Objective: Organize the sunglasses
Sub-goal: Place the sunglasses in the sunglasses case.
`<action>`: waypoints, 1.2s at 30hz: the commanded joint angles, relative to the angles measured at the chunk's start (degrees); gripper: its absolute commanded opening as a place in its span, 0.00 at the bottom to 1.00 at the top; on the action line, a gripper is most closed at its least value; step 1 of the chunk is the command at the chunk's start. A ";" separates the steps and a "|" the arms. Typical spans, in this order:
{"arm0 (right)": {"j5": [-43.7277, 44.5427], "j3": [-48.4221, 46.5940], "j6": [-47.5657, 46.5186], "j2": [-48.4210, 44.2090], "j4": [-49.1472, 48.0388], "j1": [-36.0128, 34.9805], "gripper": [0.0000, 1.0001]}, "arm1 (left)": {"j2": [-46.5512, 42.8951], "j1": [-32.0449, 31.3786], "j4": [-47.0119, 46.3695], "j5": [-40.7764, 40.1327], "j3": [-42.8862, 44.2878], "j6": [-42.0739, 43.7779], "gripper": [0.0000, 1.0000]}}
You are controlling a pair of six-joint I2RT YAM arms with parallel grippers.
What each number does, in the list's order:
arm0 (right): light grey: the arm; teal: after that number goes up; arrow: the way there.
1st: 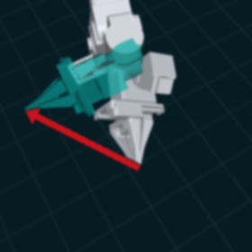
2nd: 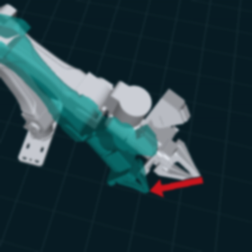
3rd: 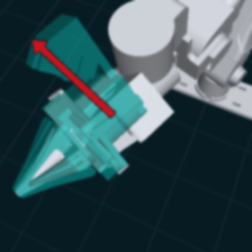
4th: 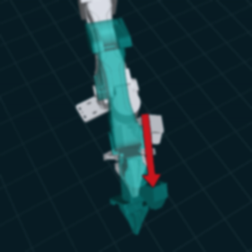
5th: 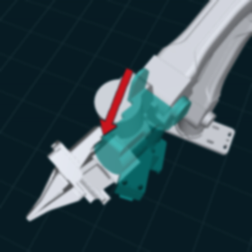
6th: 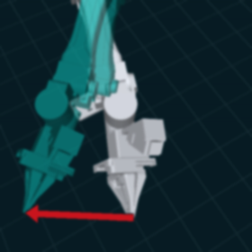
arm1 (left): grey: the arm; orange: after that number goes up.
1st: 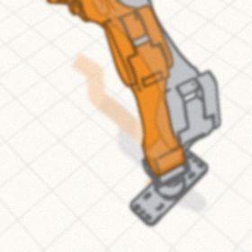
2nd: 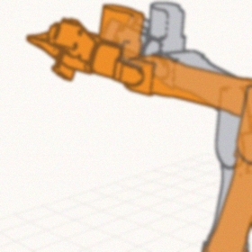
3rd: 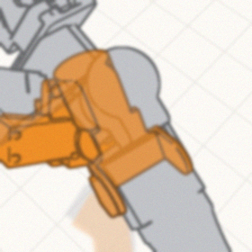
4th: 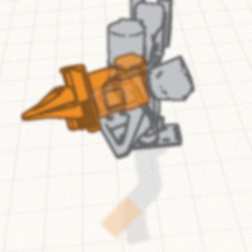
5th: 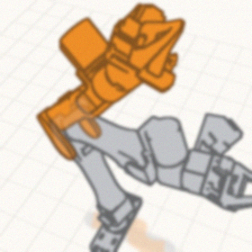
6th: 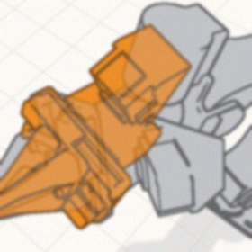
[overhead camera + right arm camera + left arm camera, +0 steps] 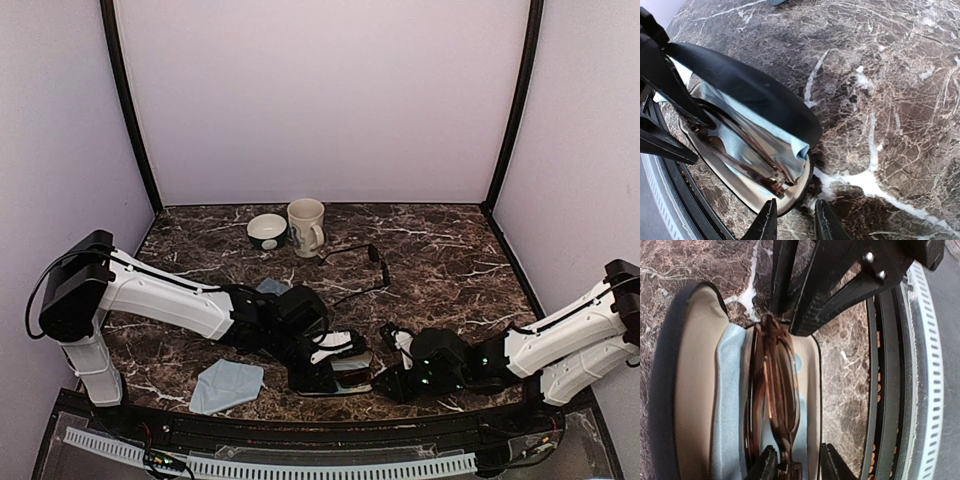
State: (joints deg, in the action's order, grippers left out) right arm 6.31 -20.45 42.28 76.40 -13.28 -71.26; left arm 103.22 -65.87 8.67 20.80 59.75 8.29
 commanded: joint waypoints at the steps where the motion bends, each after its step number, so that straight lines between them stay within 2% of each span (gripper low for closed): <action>1: 0.27 0.10 -0.49 0.67 -0.40 -0.64 0.27 | -0.26 -0.32 2.14 0.10 0.80 -0.08 0.32; 10: 0.55 -0.34 -0.79 0.59 0.44 -0.65 0.26 | -2.71 -0.96 2.90 -3.03 0.64 -0.57 0.48; 27: 0.37 -1.00 -1.15 0.95 0.87 -0.65 0.26 | -5.22 -4.02 2.64 -9.64 0.53 0.98 0.67; 33: 0.29 -1.09 -1.19 1.18 0.79 -0.68 0.26 | -8.32 -5.20 -1.75 -11.14 -1.86 2.31 0.70; 36: 0.12 -1.26 -1.25 1.47 0.67 -0.67 0.26 | -9.79 -5.78 -4.26 -13.16 -3.37 3.49 0.75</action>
State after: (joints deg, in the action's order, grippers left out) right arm 6.02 -20.69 41.85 77.01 -13.10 -71.26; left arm 98.02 -70.81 8.47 10.31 58.39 9.65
